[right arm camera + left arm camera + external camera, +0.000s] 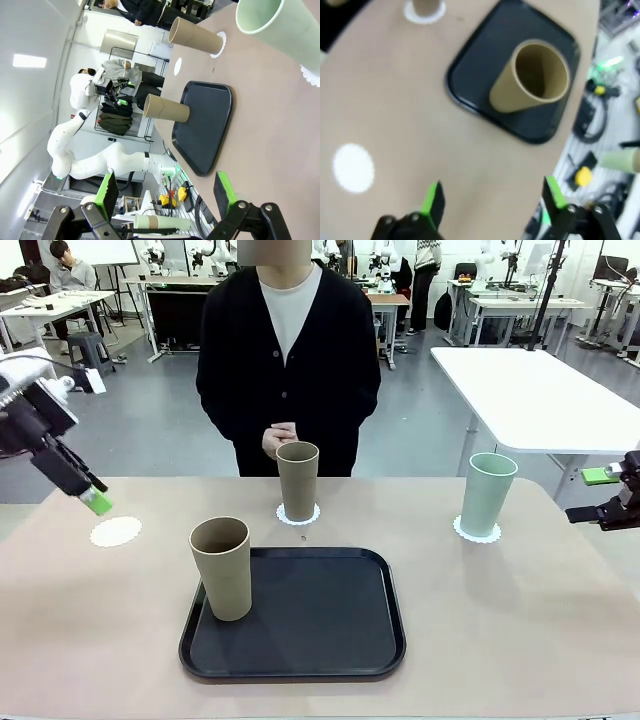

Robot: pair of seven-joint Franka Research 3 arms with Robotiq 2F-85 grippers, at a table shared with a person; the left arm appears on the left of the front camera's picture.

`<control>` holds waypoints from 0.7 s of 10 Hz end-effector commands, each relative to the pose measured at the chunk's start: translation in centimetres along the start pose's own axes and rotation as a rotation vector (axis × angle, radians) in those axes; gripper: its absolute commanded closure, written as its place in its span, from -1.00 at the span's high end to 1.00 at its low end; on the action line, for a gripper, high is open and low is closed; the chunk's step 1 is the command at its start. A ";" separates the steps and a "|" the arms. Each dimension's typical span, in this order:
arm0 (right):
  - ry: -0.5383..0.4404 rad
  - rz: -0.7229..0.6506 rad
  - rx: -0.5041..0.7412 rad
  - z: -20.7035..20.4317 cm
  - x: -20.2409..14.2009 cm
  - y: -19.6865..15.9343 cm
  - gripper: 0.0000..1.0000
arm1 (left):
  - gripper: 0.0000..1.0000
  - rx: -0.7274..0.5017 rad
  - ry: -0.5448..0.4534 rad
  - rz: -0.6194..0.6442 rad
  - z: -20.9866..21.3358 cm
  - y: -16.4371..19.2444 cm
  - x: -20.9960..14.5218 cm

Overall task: Place coasters on the table and set cups on them.
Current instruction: Take one Reusable plastic cup from the Flat Tray and place it on a coaster set by the human.

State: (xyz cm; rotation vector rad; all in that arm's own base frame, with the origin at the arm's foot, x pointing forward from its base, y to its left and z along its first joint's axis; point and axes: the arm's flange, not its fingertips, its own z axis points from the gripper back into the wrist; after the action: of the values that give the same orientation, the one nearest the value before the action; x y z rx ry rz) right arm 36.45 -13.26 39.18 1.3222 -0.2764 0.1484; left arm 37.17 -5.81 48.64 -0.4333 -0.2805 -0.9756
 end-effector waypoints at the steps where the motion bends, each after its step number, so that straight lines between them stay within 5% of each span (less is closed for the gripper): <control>1: 0.001 0.001 -0.002 0.0 0.2 -0.1 1.00 | 1.00 0.114 -0.013 -0.126 -2.9 -2.6 -0.6; 3: 0.001 0.001 -0.002 0.0 0.2 -0.1 1.00 | 1.00 0.170 0.030 -0.162 -4.6 -2.8 0.0; 4: 0.001 0.001 -0.002 0.0 0.2 -0.1 1.00 | 1.00 0.110 -0.003 -0.072 -4.0 -2.6 0.3; 7: 0.001 0.001 -0.002 0.0 0.2 -0.1 1.00 | 1.00 0.137 0.015 -0.163 -3.3 -3.2 0.6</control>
State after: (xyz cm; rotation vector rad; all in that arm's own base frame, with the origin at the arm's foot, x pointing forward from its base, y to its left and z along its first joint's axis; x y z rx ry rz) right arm 36.46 -13.27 39.18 1.3221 -0.2765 0.1484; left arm 35.28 -9.51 46.61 -0.2949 -0.3775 -1.1007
